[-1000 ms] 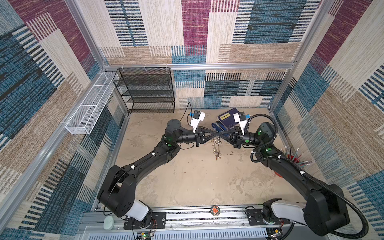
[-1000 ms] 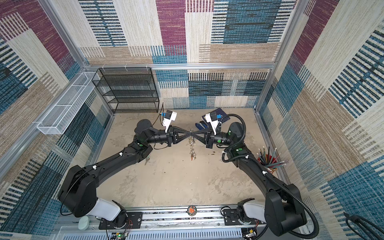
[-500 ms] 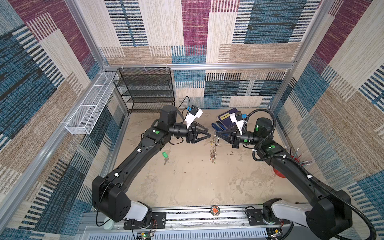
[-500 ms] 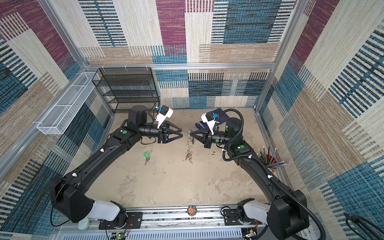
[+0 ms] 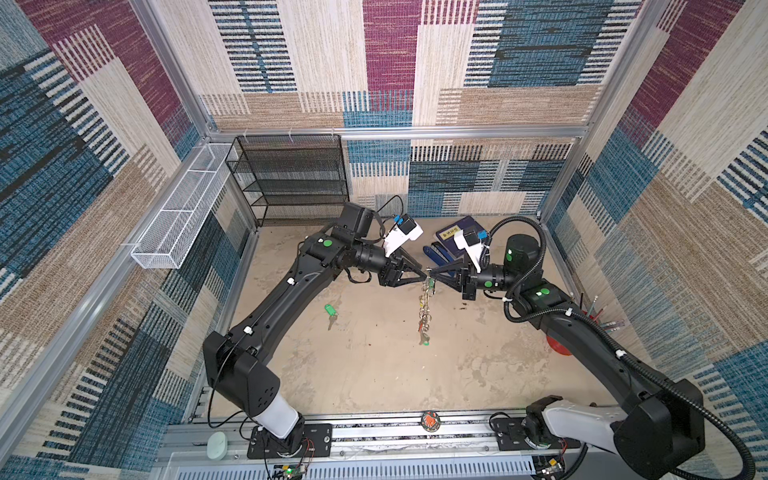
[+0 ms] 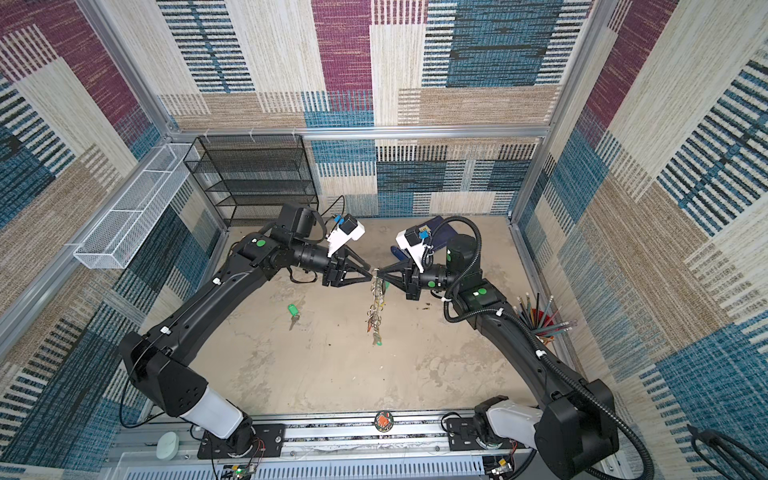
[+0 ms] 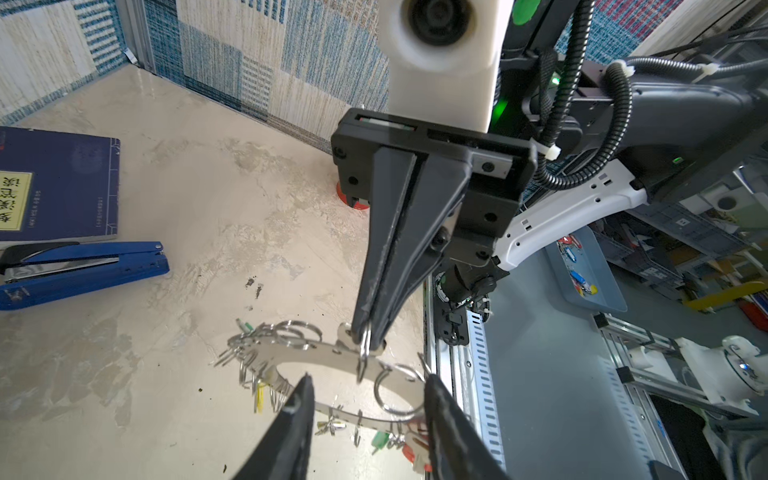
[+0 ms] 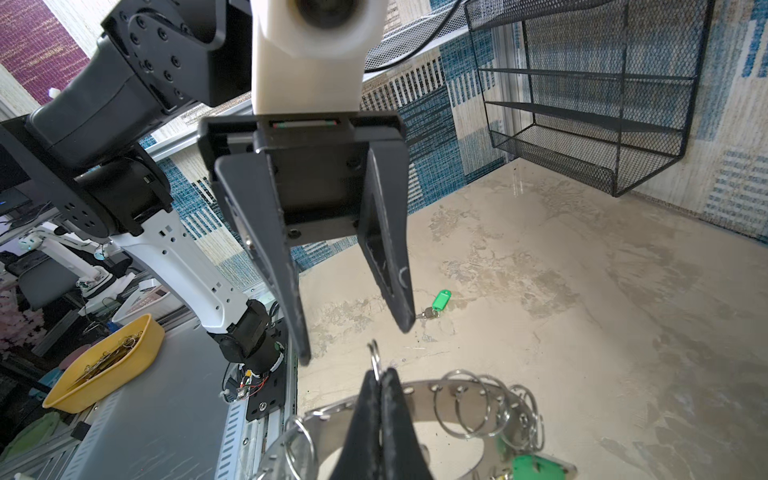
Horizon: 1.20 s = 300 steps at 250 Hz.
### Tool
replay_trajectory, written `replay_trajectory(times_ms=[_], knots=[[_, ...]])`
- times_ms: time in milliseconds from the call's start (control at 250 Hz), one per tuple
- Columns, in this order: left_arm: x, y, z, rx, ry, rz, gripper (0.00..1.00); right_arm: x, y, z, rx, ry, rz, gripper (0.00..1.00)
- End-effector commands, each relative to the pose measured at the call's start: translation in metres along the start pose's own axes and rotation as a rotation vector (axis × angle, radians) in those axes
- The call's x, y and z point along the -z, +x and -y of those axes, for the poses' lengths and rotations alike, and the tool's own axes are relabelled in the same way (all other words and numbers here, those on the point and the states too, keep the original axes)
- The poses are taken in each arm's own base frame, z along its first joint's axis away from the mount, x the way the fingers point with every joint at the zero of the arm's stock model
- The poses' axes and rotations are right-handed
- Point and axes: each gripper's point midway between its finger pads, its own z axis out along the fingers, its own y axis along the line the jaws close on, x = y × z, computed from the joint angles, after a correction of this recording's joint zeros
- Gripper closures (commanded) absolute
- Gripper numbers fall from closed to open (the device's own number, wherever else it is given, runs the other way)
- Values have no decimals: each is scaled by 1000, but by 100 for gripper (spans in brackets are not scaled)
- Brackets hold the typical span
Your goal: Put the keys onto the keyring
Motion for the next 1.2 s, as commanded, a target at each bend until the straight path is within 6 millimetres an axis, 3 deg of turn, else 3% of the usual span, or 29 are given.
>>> replay_trajectory(times_ms=[0, 488, 616, 712, 784, 920, 1196], knots=[[-2, 1, -1, -15, -9, -21, 60, 0, -5, -5, 35, -23, 13, 100], [-11, 0, -2, 6, -3, -43, 100, -2, -3, -8, 35, -38, 8, 100], [-12, -1, -5, 18, -26, -18, 100, -2, -6, -8, 32, -36, 16, 100], [-8, -3, -8, 14, -75, 29, 100, 1, -11, -4, 26, 3, 38, 80], [-6, -5, -4, 1, -76, 73, 100, 9, -17, -6, 25, 15, 69, 74], [1, -11, 5, -22, -72, 160, 100, 25, -25, -4, 12, 24, 121, 72], [14, -27, 19, -53, -64, 355, 100, 20, -19, -7, -13, -37, 101, 66]])
